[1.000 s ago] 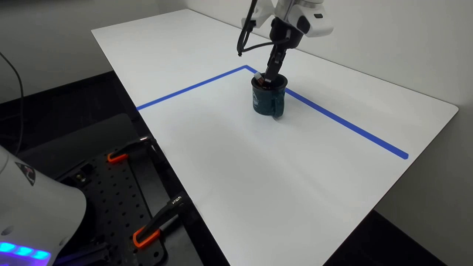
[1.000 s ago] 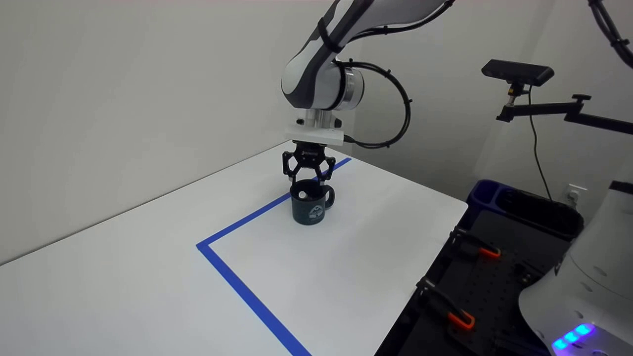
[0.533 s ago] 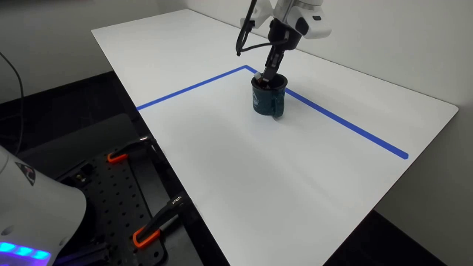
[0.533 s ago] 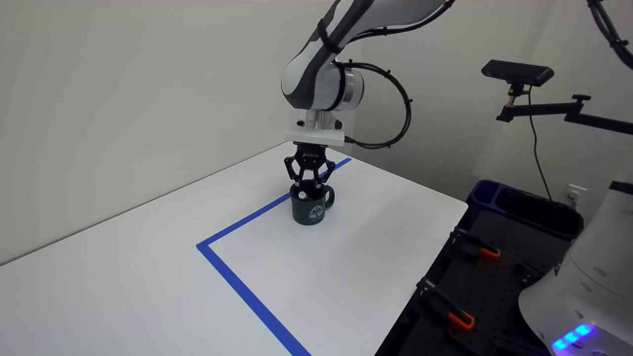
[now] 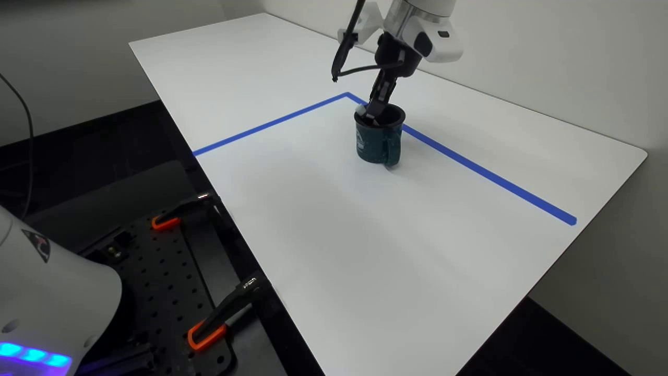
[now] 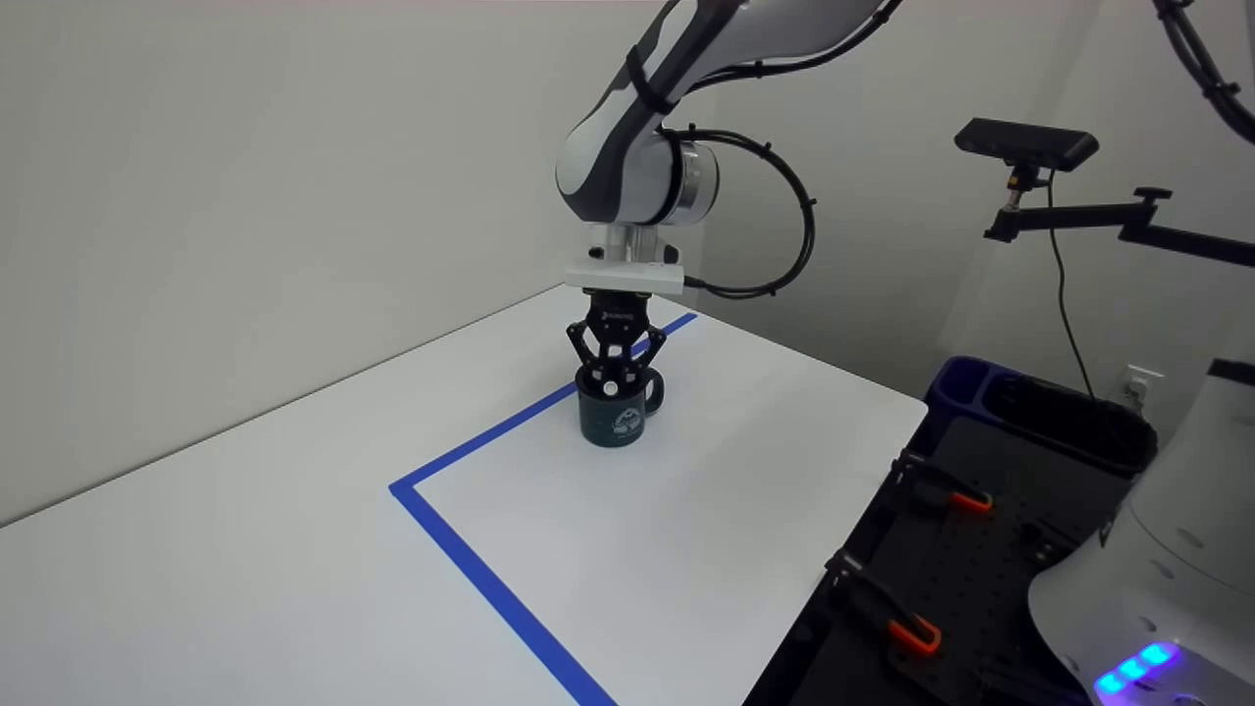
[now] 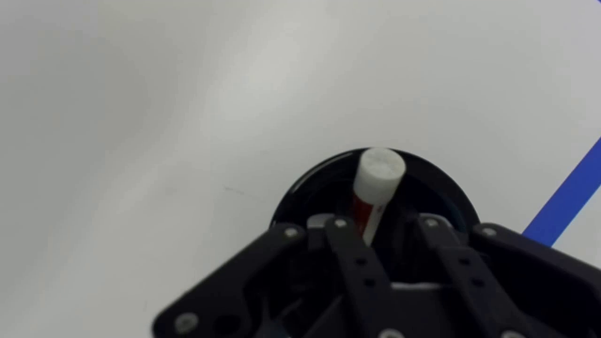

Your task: Remove the marker from the cup

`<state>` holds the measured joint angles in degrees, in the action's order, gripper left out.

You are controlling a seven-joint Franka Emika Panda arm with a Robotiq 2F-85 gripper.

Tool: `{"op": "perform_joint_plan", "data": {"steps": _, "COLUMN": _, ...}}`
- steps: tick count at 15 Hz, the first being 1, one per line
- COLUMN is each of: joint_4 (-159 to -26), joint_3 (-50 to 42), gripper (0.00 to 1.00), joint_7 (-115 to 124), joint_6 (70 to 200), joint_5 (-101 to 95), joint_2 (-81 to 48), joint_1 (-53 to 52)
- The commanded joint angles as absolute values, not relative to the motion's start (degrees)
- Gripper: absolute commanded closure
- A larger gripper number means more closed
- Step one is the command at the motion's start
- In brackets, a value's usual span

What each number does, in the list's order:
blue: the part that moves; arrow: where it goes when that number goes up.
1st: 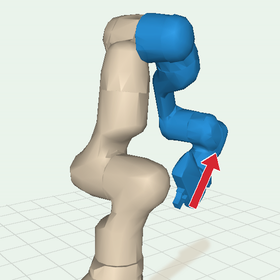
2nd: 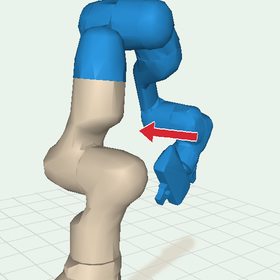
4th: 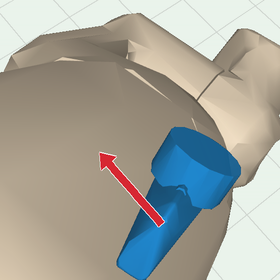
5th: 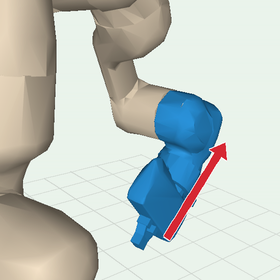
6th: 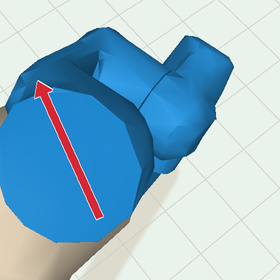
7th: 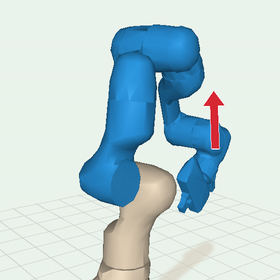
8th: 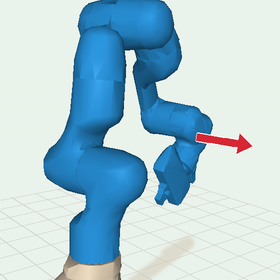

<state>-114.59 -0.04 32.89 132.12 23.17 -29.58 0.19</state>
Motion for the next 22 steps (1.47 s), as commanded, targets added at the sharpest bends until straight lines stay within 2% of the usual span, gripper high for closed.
{"op": "perform_joint_plan", "data": {"steps": 1, "joint_4": -112.90, "joint_3": -0.70, "gripper": 1.00, "joint_7": 33.23, "joint_6": 129.66, "joint_5": 23.23, "joint_2": -30.06, "joint_1": -0.35}}
{"op": "perform_joint_plan", "data": {"steps": 2, "joint_4": -113.00, "joint_3": -0.57, "gripper": 0.95, "joint_7": 33.14, "joint_6": 129.54, "joint_5": 23.56, "joint_2": -29.79, "joint_1": -0.24}}
{"op": "perform_joint_plan", "data": {"steps": 11, "joint_4": -114.64, "joint_3": -0.42, "gripper": 0.95, "joint_7": 38.74, "joint_6": 122.79, "joint_5": 24.07, "joint_2": -20.46, "joint_1": -1.70}}
{"op": "perform_joint_plan", "data": {"steps": 17, "joint_4": -115.76, "joint_3": -1.00, "gripper": 0.95, "joint_7": 59.57, "joint_6": 118.57, "joint_5": 17.27, "joint_2": -15.47, "joint_1": -6.12}}
{"op": "perform_joint_plan", "data": {"steps": 22, "joint_4": -122.71, "joint_3": -0.29, "gripper": 0.95, "joint_7": 78.92, "joint_6": 119.74, "joint_5": 12.37, "joint_2": -12.39, "joint_1": -8.76}}
